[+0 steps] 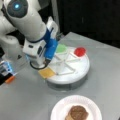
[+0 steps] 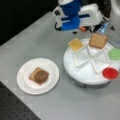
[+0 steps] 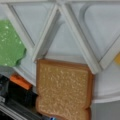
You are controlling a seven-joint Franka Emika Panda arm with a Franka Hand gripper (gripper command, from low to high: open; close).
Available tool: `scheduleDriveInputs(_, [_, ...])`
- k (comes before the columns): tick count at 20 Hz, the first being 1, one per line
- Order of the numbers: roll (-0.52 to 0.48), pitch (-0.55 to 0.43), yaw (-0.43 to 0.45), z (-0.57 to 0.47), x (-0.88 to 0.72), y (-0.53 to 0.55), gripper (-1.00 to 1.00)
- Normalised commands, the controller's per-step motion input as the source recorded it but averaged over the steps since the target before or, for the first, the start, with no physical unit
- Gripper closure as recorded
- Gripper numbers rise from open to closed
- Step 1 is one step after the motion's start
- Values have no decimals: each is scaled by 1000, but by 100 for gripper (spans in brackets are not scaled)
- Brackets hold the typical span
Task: Ingredient selection for cheeseburger or sandwich
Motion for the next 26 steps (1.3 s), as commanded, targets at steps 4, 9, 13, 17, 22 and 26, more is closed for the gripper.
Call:
scheduleDriveInputs(4, [442, 109, -57, -18, 15, -178, -100])
scheduleDriveInputs(9, [368, 35, -17, -41, 50, -133, -100])
scheduleDriveInputs(13, [550, 29, 23, -147, 84, -252, -100])
scheduleDriveInputs(17, [541, 29, 46, -225, 138, -372, -100])
scheduleDriveInputs(22, [517, -1, 133, -187, 247, -377, -100])
scheduleDriveInputs(26, [429, 21, 166, -91, 356, -358, -100])
